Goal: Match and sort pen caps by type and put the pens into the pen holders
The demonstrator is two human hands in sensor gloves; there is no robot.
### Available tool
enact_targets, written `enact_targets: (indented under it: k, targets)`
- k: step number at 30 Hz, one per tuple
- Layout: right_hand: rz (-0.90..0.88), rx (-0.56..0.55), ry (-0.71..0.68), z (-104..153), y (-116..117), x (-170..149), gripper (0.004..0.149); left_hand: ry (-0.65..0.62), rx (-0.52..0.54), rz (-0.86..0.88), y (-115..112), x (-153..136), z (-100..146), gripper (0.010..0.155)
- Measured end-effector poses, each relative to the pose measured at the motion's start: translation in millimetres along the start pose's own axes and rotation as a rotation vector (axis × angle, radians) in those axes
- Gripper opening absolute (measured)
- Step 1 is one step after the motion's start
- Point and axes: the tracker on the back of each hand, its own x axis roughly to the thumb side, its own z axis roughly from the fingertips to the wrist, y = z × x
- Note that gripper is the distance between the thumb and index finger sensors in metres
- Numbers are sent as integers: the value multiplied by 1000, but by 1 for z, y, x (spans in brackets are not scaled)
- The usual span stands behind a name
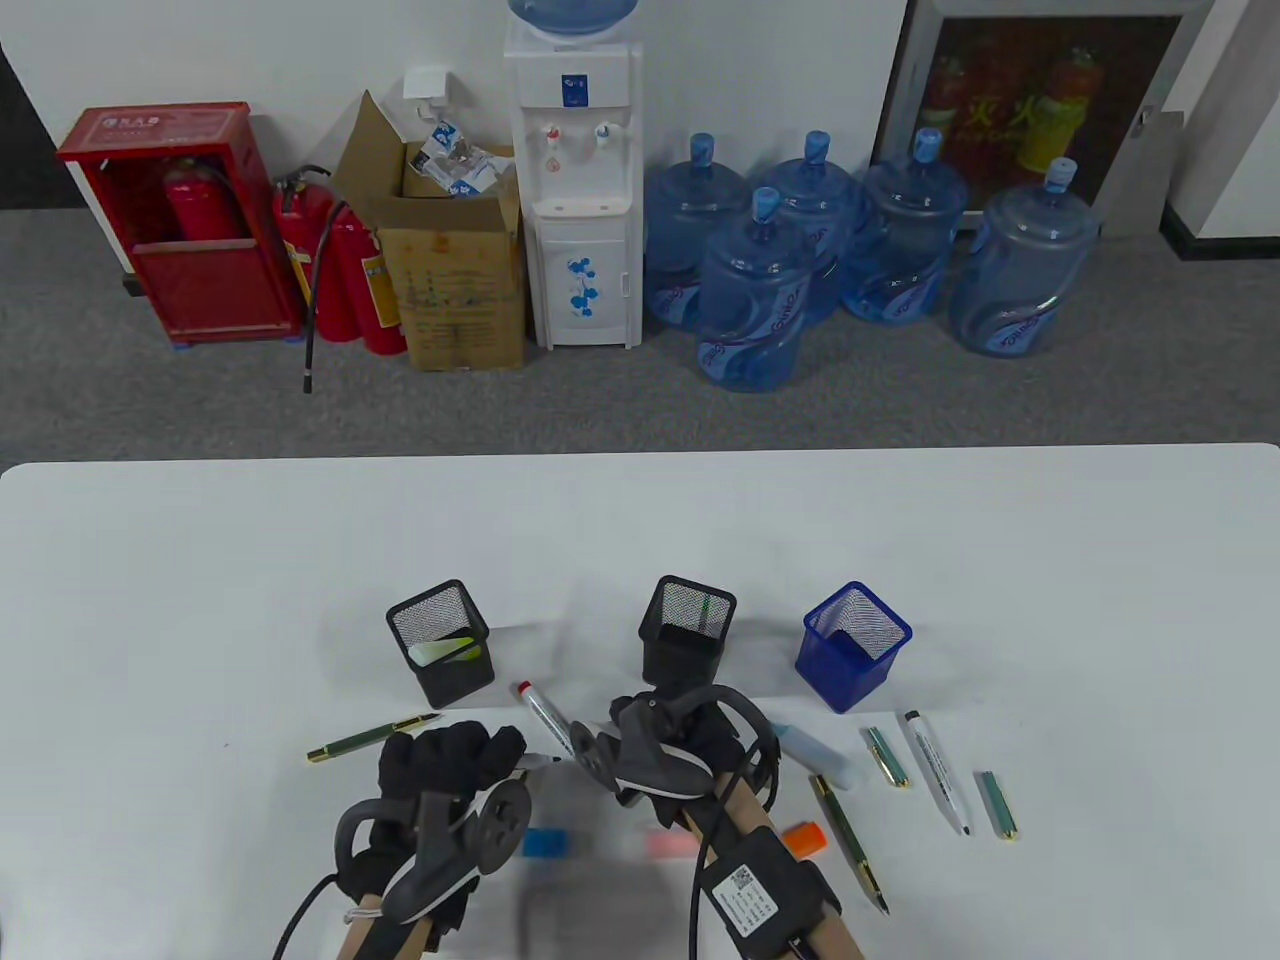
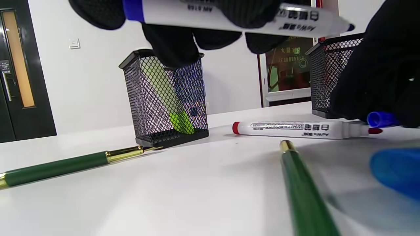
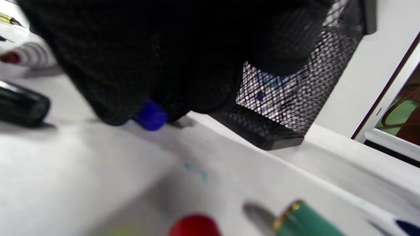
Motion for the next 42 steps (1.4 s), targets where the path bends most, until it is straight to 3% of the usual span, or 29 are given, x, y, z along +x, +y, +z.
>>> enact_targets:
  k: [7, 15, 17, 23, 32, 42]
  targets:
    - [-37, -15, -24, 8, -13, -5, 56, -10, -2, 16, -2, 0, 0, 55]
    - [-336, -160, 17, 53, -51, -43, 52, -36, 25, 96, 0, 6, 1, 56]
    - [-436, -194, 26, 69, -49, -46, 51, -59, 44, 114, 3, 11, 3, 56]
    - [-501, -334, 65, 97, -34, -42, 55, -120, 74, 128, 4, 31, 7, 56]
    - [-561, -346, 73, 103, -26, -42, 54, -166, 86, 116, 5, 53, 10, 55]
    - [-565, -342, 62, 106, -24, -41, 53, -177, 96, 121, 5, 58, 11, 55]
